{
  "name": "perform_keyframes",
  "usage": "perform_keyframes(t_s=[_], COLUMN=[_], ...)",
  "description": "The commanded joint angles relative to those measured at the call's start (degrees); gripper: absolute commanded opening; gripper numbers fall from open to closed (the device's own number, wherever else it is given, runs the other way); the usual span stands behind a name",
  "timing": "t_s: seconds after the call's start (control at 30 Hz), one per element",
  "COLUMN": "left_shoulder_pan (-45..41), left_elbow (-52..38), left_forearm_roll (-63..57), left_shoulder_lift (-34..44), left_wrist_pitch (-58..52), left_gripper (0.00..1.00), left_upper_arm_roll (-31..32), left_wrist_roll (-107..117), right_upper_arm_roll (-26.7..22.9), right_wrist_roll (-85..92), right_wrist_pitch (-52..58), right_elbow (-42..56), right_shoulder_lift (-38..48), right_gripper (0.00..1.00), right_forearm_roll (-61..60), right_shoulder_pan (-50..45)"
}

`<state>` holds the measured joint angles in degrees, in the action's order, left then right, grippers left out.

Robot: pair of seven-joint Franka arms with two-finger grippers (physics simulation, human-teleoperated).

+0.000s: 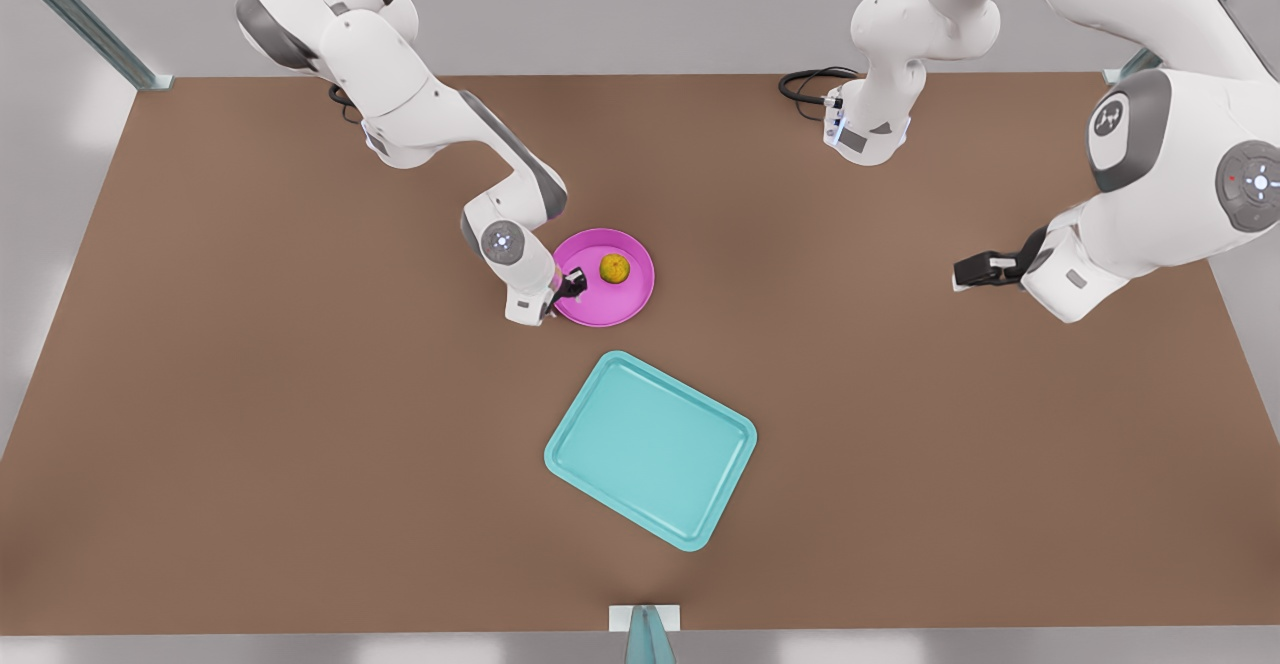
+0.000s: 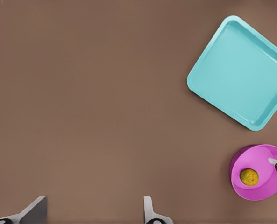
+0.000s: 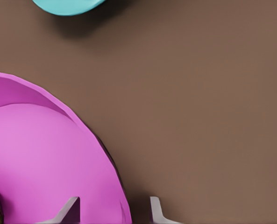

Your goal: Place the orange on the plate with the left arm and the plate on the tray with the right arm

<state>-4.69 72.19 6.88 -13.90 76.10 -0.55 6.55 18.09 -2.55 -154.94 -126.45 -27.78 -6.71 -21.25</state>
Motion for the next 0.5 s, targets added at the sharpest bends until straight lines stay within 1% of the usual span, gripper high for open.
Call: perform_keyframes(t_s=[0.0, 0.03, 0.1, 0.23, 0.3, 0.47], left_shoulder_pan=[-0.06, -0.06, -0.06, -0.06, -0.06, -0.06], left_elbow=[-0.04, -0.04, -0.04, 0.05, -0.04, 0.05], left_forearm_roll=[-0.03, -0.03, -0.03, -0.03, -0.03, -0.03], left_shoulder_lift=[0.01, 0.01, 0.1, 0.01, 0.01, -0.08], left_wrist_pitch=[0.1, 0.02, 0.02, -0.07, -0.07, 0.02], left_gripper=[1.0, 1.0, 1.0, 1.0, 1.0, 1.0], left_upper_arm_roll=[0.02, 0.02, 0.02, 0.02, 0.02, 0.02], left_wrist_roll=[-1.98, -1.98, -1.98, -1.98, -1.98, -1.98], right_upper_arm_roll=[0.19, 0.45, 0.45, 0.45, 0.45, 0.63], right_wrist_roll=[0.35, 0.35, 0.27, 0.27, 0.27, 0.79], right_wrist_pitch=[0.08, 0.08, 0.61, 0.69, 0.69, 2.01], right_elbow=[0.06, 0.24, 0.5, 0.85, 0.85, 1.47], right_shoulder_lift=[0.01, 0.01, 0.01, -0.26, -0.26, 0.01], right_gripper=[0.62, 0.54, 0.4, 0.26, 0.22, 0.21], right_forearm_roll=[-0.05, -0.05, -0.14, -0.14, -0.06, -0.14], right_shoulder_pan=[0.15, 0.24, 0.24, 0.33, 0.42, 0.86])
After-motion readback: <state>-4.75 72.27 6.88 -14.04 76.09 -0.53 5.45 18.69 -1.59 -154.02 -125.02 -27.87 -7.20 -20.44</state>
